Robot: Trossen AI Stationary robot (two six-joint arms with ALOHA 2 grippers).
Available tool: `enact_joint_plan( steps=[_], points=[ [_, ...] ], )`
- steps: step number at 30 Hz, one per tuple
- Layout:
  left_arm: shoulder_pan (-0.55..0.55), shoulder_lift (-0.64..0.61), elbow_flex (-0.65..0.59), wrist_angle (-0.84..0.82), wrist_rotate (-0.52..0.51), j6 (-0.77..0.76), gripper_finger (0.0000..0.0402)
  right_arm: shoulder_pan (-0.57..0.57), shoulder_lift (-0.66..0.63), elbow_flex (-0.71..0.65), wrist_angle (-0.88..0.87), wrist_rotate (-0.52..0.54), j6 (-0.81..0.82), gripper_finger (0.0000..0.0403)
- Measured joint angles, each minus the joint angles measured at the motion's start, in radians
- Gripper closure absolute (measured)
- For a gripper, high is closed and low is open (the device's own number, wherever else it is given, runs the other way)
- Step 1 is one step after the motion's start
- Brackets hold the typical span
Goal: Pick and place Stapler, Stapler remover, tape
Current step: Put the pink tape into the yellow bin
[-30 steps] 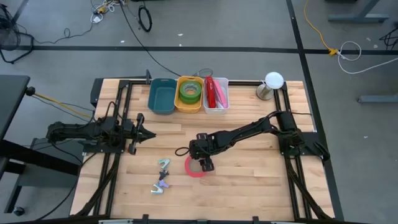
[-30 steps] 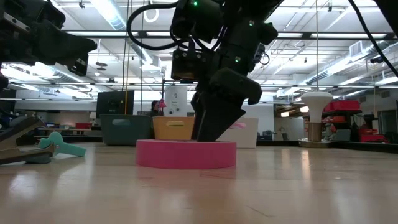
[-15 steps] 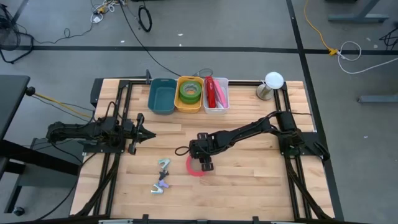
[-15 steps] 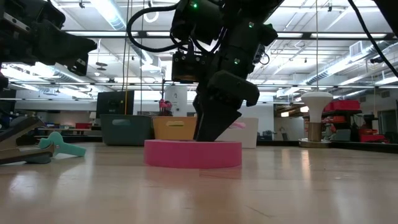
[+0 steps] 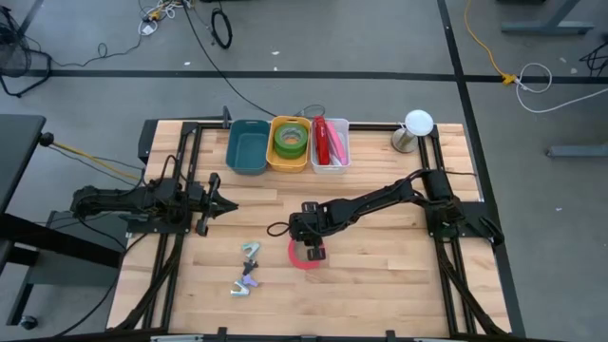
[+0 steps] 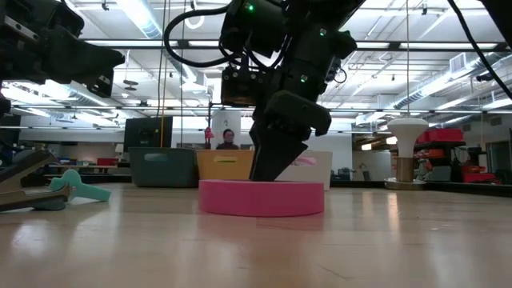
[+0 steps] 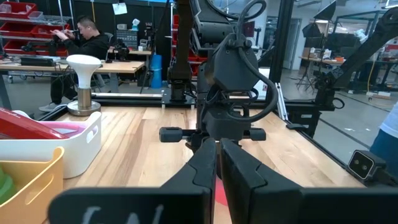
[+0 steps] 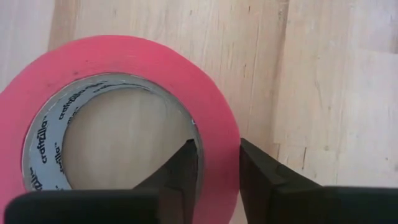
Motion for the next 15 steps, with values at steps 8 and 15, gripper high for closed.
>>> enact_joint_plan(
  steps=[8, 15],
  points=[
    [0.000, 0.000, 0.000, 0.000, 0.000, 0.000, 0.0376, 0.000, 0.000, 0.000, 0.000, -0.001, 0.020, 0.0312],
    [0.000, 0.000, 0.000, 0.000, 0.000, 0.000, 0.0376, 0.000, -0.033, -0.002, -0.005, -0.007, 0.041, 0.0312]
  ],
)
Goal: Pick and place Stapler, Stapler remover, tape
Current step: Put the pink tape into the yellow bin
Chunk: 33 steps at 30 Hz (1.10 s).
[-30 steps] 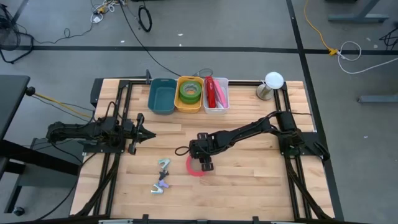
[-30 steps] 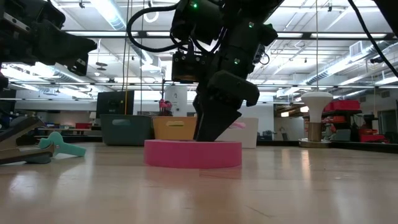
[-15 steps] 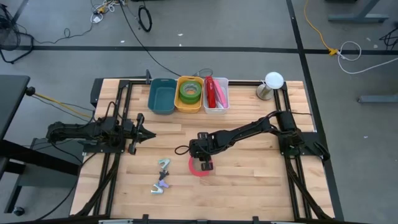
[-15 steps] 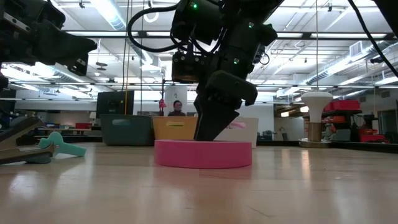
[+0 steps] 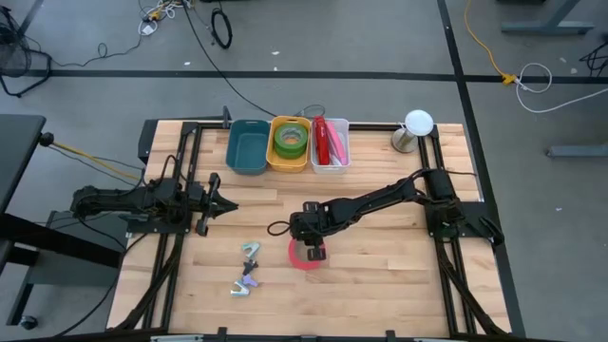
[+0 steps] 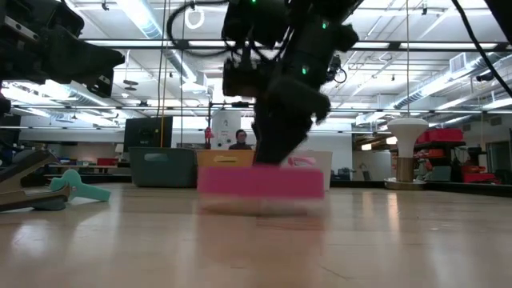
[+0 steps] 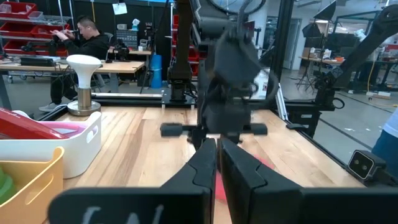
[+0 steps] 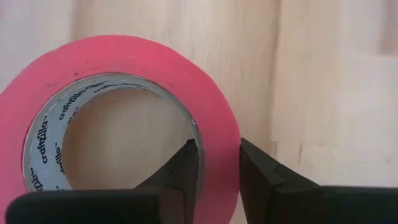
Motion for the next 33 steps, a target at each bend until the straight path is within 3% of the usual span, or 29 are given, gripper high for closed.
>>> enact_joint_plan(
  steps=[18, 29, 33],
  points=[
    [0.000, 0.000, 0.000, 0.000, 0.000, 0.000, 0.0376, -0.057, -0.224, 0.002, 0.077, 0.065, 0.092, 0.0313],
    [0.000, 0.000, 0.000, 0.000, 0.000, 0.000, 0.0376, -0.089, -0.242, 0.002, 0.106, 0.070, 0.188, 0.0313],
    [0.000, 0.000, 0.000, 0.000, 0.000, 0.000, 0.0376, -0.100, -0.246, 0.007, 0.098, 0.117, 0.187, 0.0313]
  ],
)
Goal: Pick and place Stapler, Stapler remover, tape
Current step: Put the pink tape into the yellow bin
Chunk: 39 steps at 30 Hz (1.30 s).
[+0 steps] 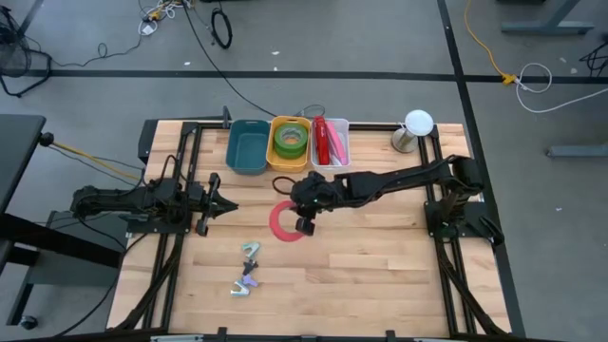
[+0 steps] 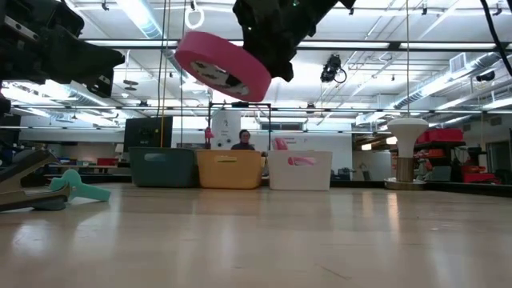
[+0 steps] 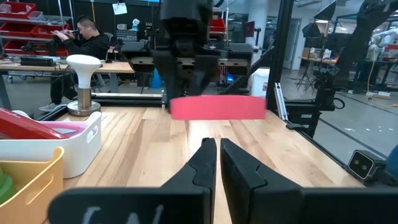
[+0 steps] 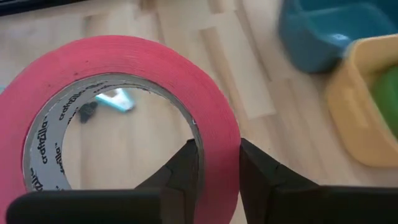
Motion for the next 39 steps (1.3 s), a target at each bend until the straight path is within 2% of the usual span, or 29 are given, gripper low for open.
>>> enact_joint_plan(
  steps=[5, 14, 23, 31, 39],
  points=[
    [0.000, 0.000, 0.000, 0.000, 0.000, 0.000, 0.0376, -0.051, -0.007, 0.052, -0.047, 0.067, -0.022, 0.0313],
    [0.000, 0.000, 0.000, 0.000, 0.000, 0.000, 0.0376, -0.177, -0.009, 0.164, -0.029, 0.164, -0.207, 0.0313],
    [0.000, 0.000, 0.000, 0.000, 0.000, 0.000, 0.0376, -0.283, -0.009, 0.168, 0.013, 0.163, -0.312, 0.0313],
    [0.000, 0.000, 0.000, 0.000, 0.000, 0.000, 0.0376, -0.331, -0.009, 0.168, 0.050, 0.172, -0.372, 0.0313],
    [0.000, 0.000, 0.000, 0.000, 0.000, 0.000, 0.0376, -0.349, 0.030, 0.167, 0.160, 0.291, -0.446, 0.0313]
  ],
)
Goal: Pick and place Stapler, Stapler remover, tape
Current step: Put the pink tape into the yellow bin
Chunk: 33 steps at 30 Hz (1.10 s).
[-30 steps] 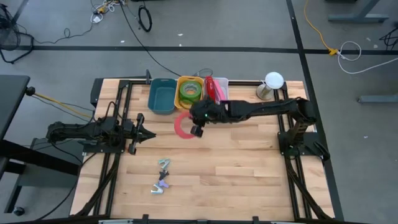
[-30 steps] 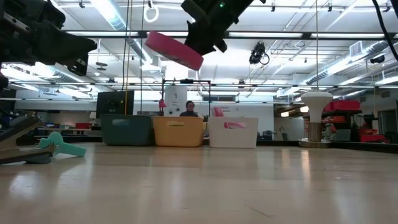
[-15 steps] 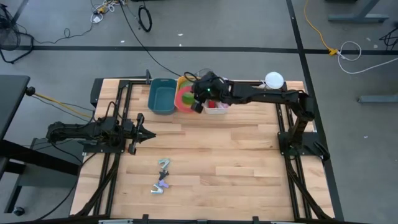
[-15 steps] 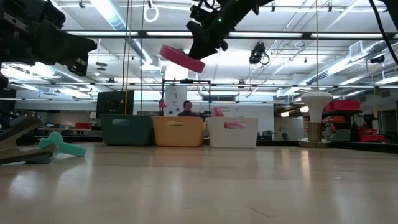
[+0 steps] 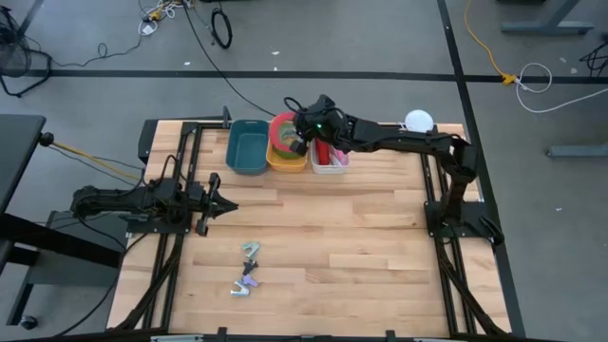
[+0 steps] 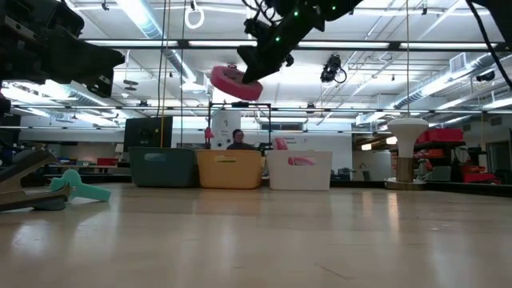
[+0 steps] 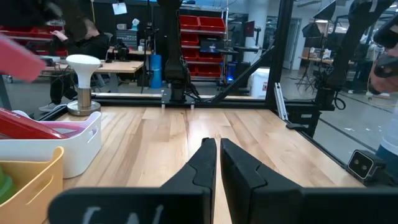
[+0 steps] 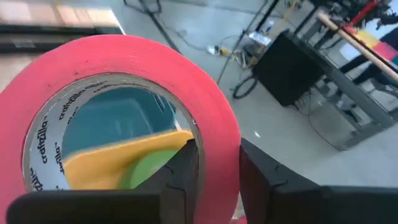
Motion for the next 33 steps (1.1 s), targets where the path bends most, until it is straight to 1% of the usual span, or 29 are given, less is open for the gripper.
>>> enact_joint_plan(
  steps=[5, 10, 16, 24, 33],
  points=[
    [0.000, 0.000, 0.000, 0.000, 0.000, 0.000, 0.0376, -0.005, 0.047, 0.000, 0.014, 0.043, -0.005, 0.0313],
    [0.000, 0.000, 0.000, 0.000, 0.000, 0.000, 0.0376, -0.005, 0.104, 0.000, 0.022, 0.108, -0.008, 0.0313],
    [0.000, 0.000, 0.000, 0.000, 0.000, 0.000, 0.0376, -0.006, 0.162, -0.001, 0.052, 0.163, -0.078, 0.0313],
    [0.000, 0.000, 0.000, -0.001, 0.000, 0.000, 0.0376, -0.005, 0.215, -0.001, 0.068, 0.151, -0.154, 0.0313],
    [0.000, 0.000, 0.000, 0.000, 0.000, 0.000, 0.0376, -0.008, 0.218, -0.002, 0.082, 0.133, -0.160, 0.0311]
  ],
)
